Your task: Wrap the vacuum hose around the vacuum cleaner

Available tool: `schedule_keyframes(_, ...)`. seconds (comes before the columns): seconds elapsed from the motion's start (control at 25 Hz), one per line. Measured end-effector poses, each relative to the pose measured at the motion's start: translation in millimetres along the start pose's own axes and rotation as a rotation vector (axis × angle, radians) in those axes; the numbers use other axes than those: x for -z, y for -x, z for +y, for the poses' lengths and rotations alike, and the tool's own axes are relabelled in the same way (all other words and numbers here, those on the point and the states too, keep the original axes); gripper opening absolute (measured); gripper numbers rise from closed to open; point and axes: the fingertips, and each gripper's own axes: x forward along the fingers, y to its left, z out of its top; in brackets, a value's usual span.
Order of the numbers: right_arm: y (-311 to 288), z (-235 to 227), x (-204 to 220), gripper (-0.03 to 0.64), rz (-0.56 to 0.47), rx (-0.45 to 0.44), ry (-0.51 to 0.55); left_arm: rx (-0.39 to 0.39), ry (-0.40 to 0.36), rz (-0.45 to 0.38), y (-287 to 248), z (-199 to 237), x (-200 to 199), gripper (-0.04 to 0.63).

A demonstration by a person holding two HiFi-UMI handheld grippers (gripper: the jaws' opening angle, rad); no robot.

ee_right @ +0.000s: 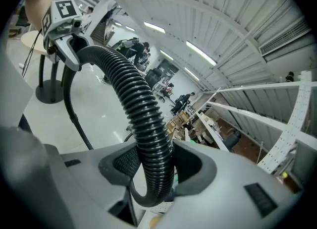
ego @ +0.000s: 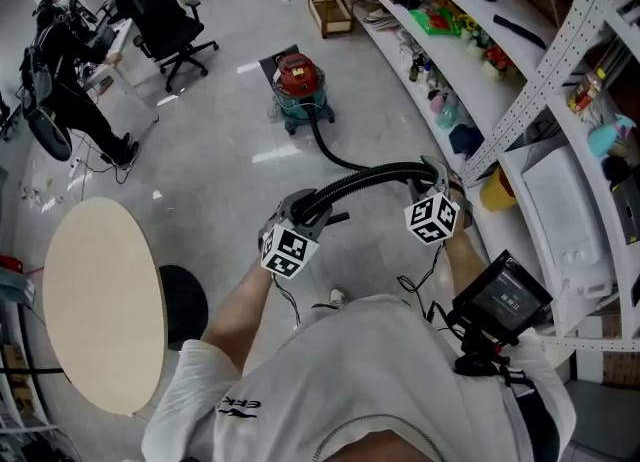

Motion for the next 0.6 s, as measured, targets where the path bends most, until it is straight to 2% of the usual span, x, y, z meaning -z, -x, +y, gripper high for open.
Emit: schedule_keyframes(0.6, -72, -17, -40, 0.189, 0.009, 0.01, 0.007, -0.003, 0.075, 0.0, -28, 71, 14, 0.175)
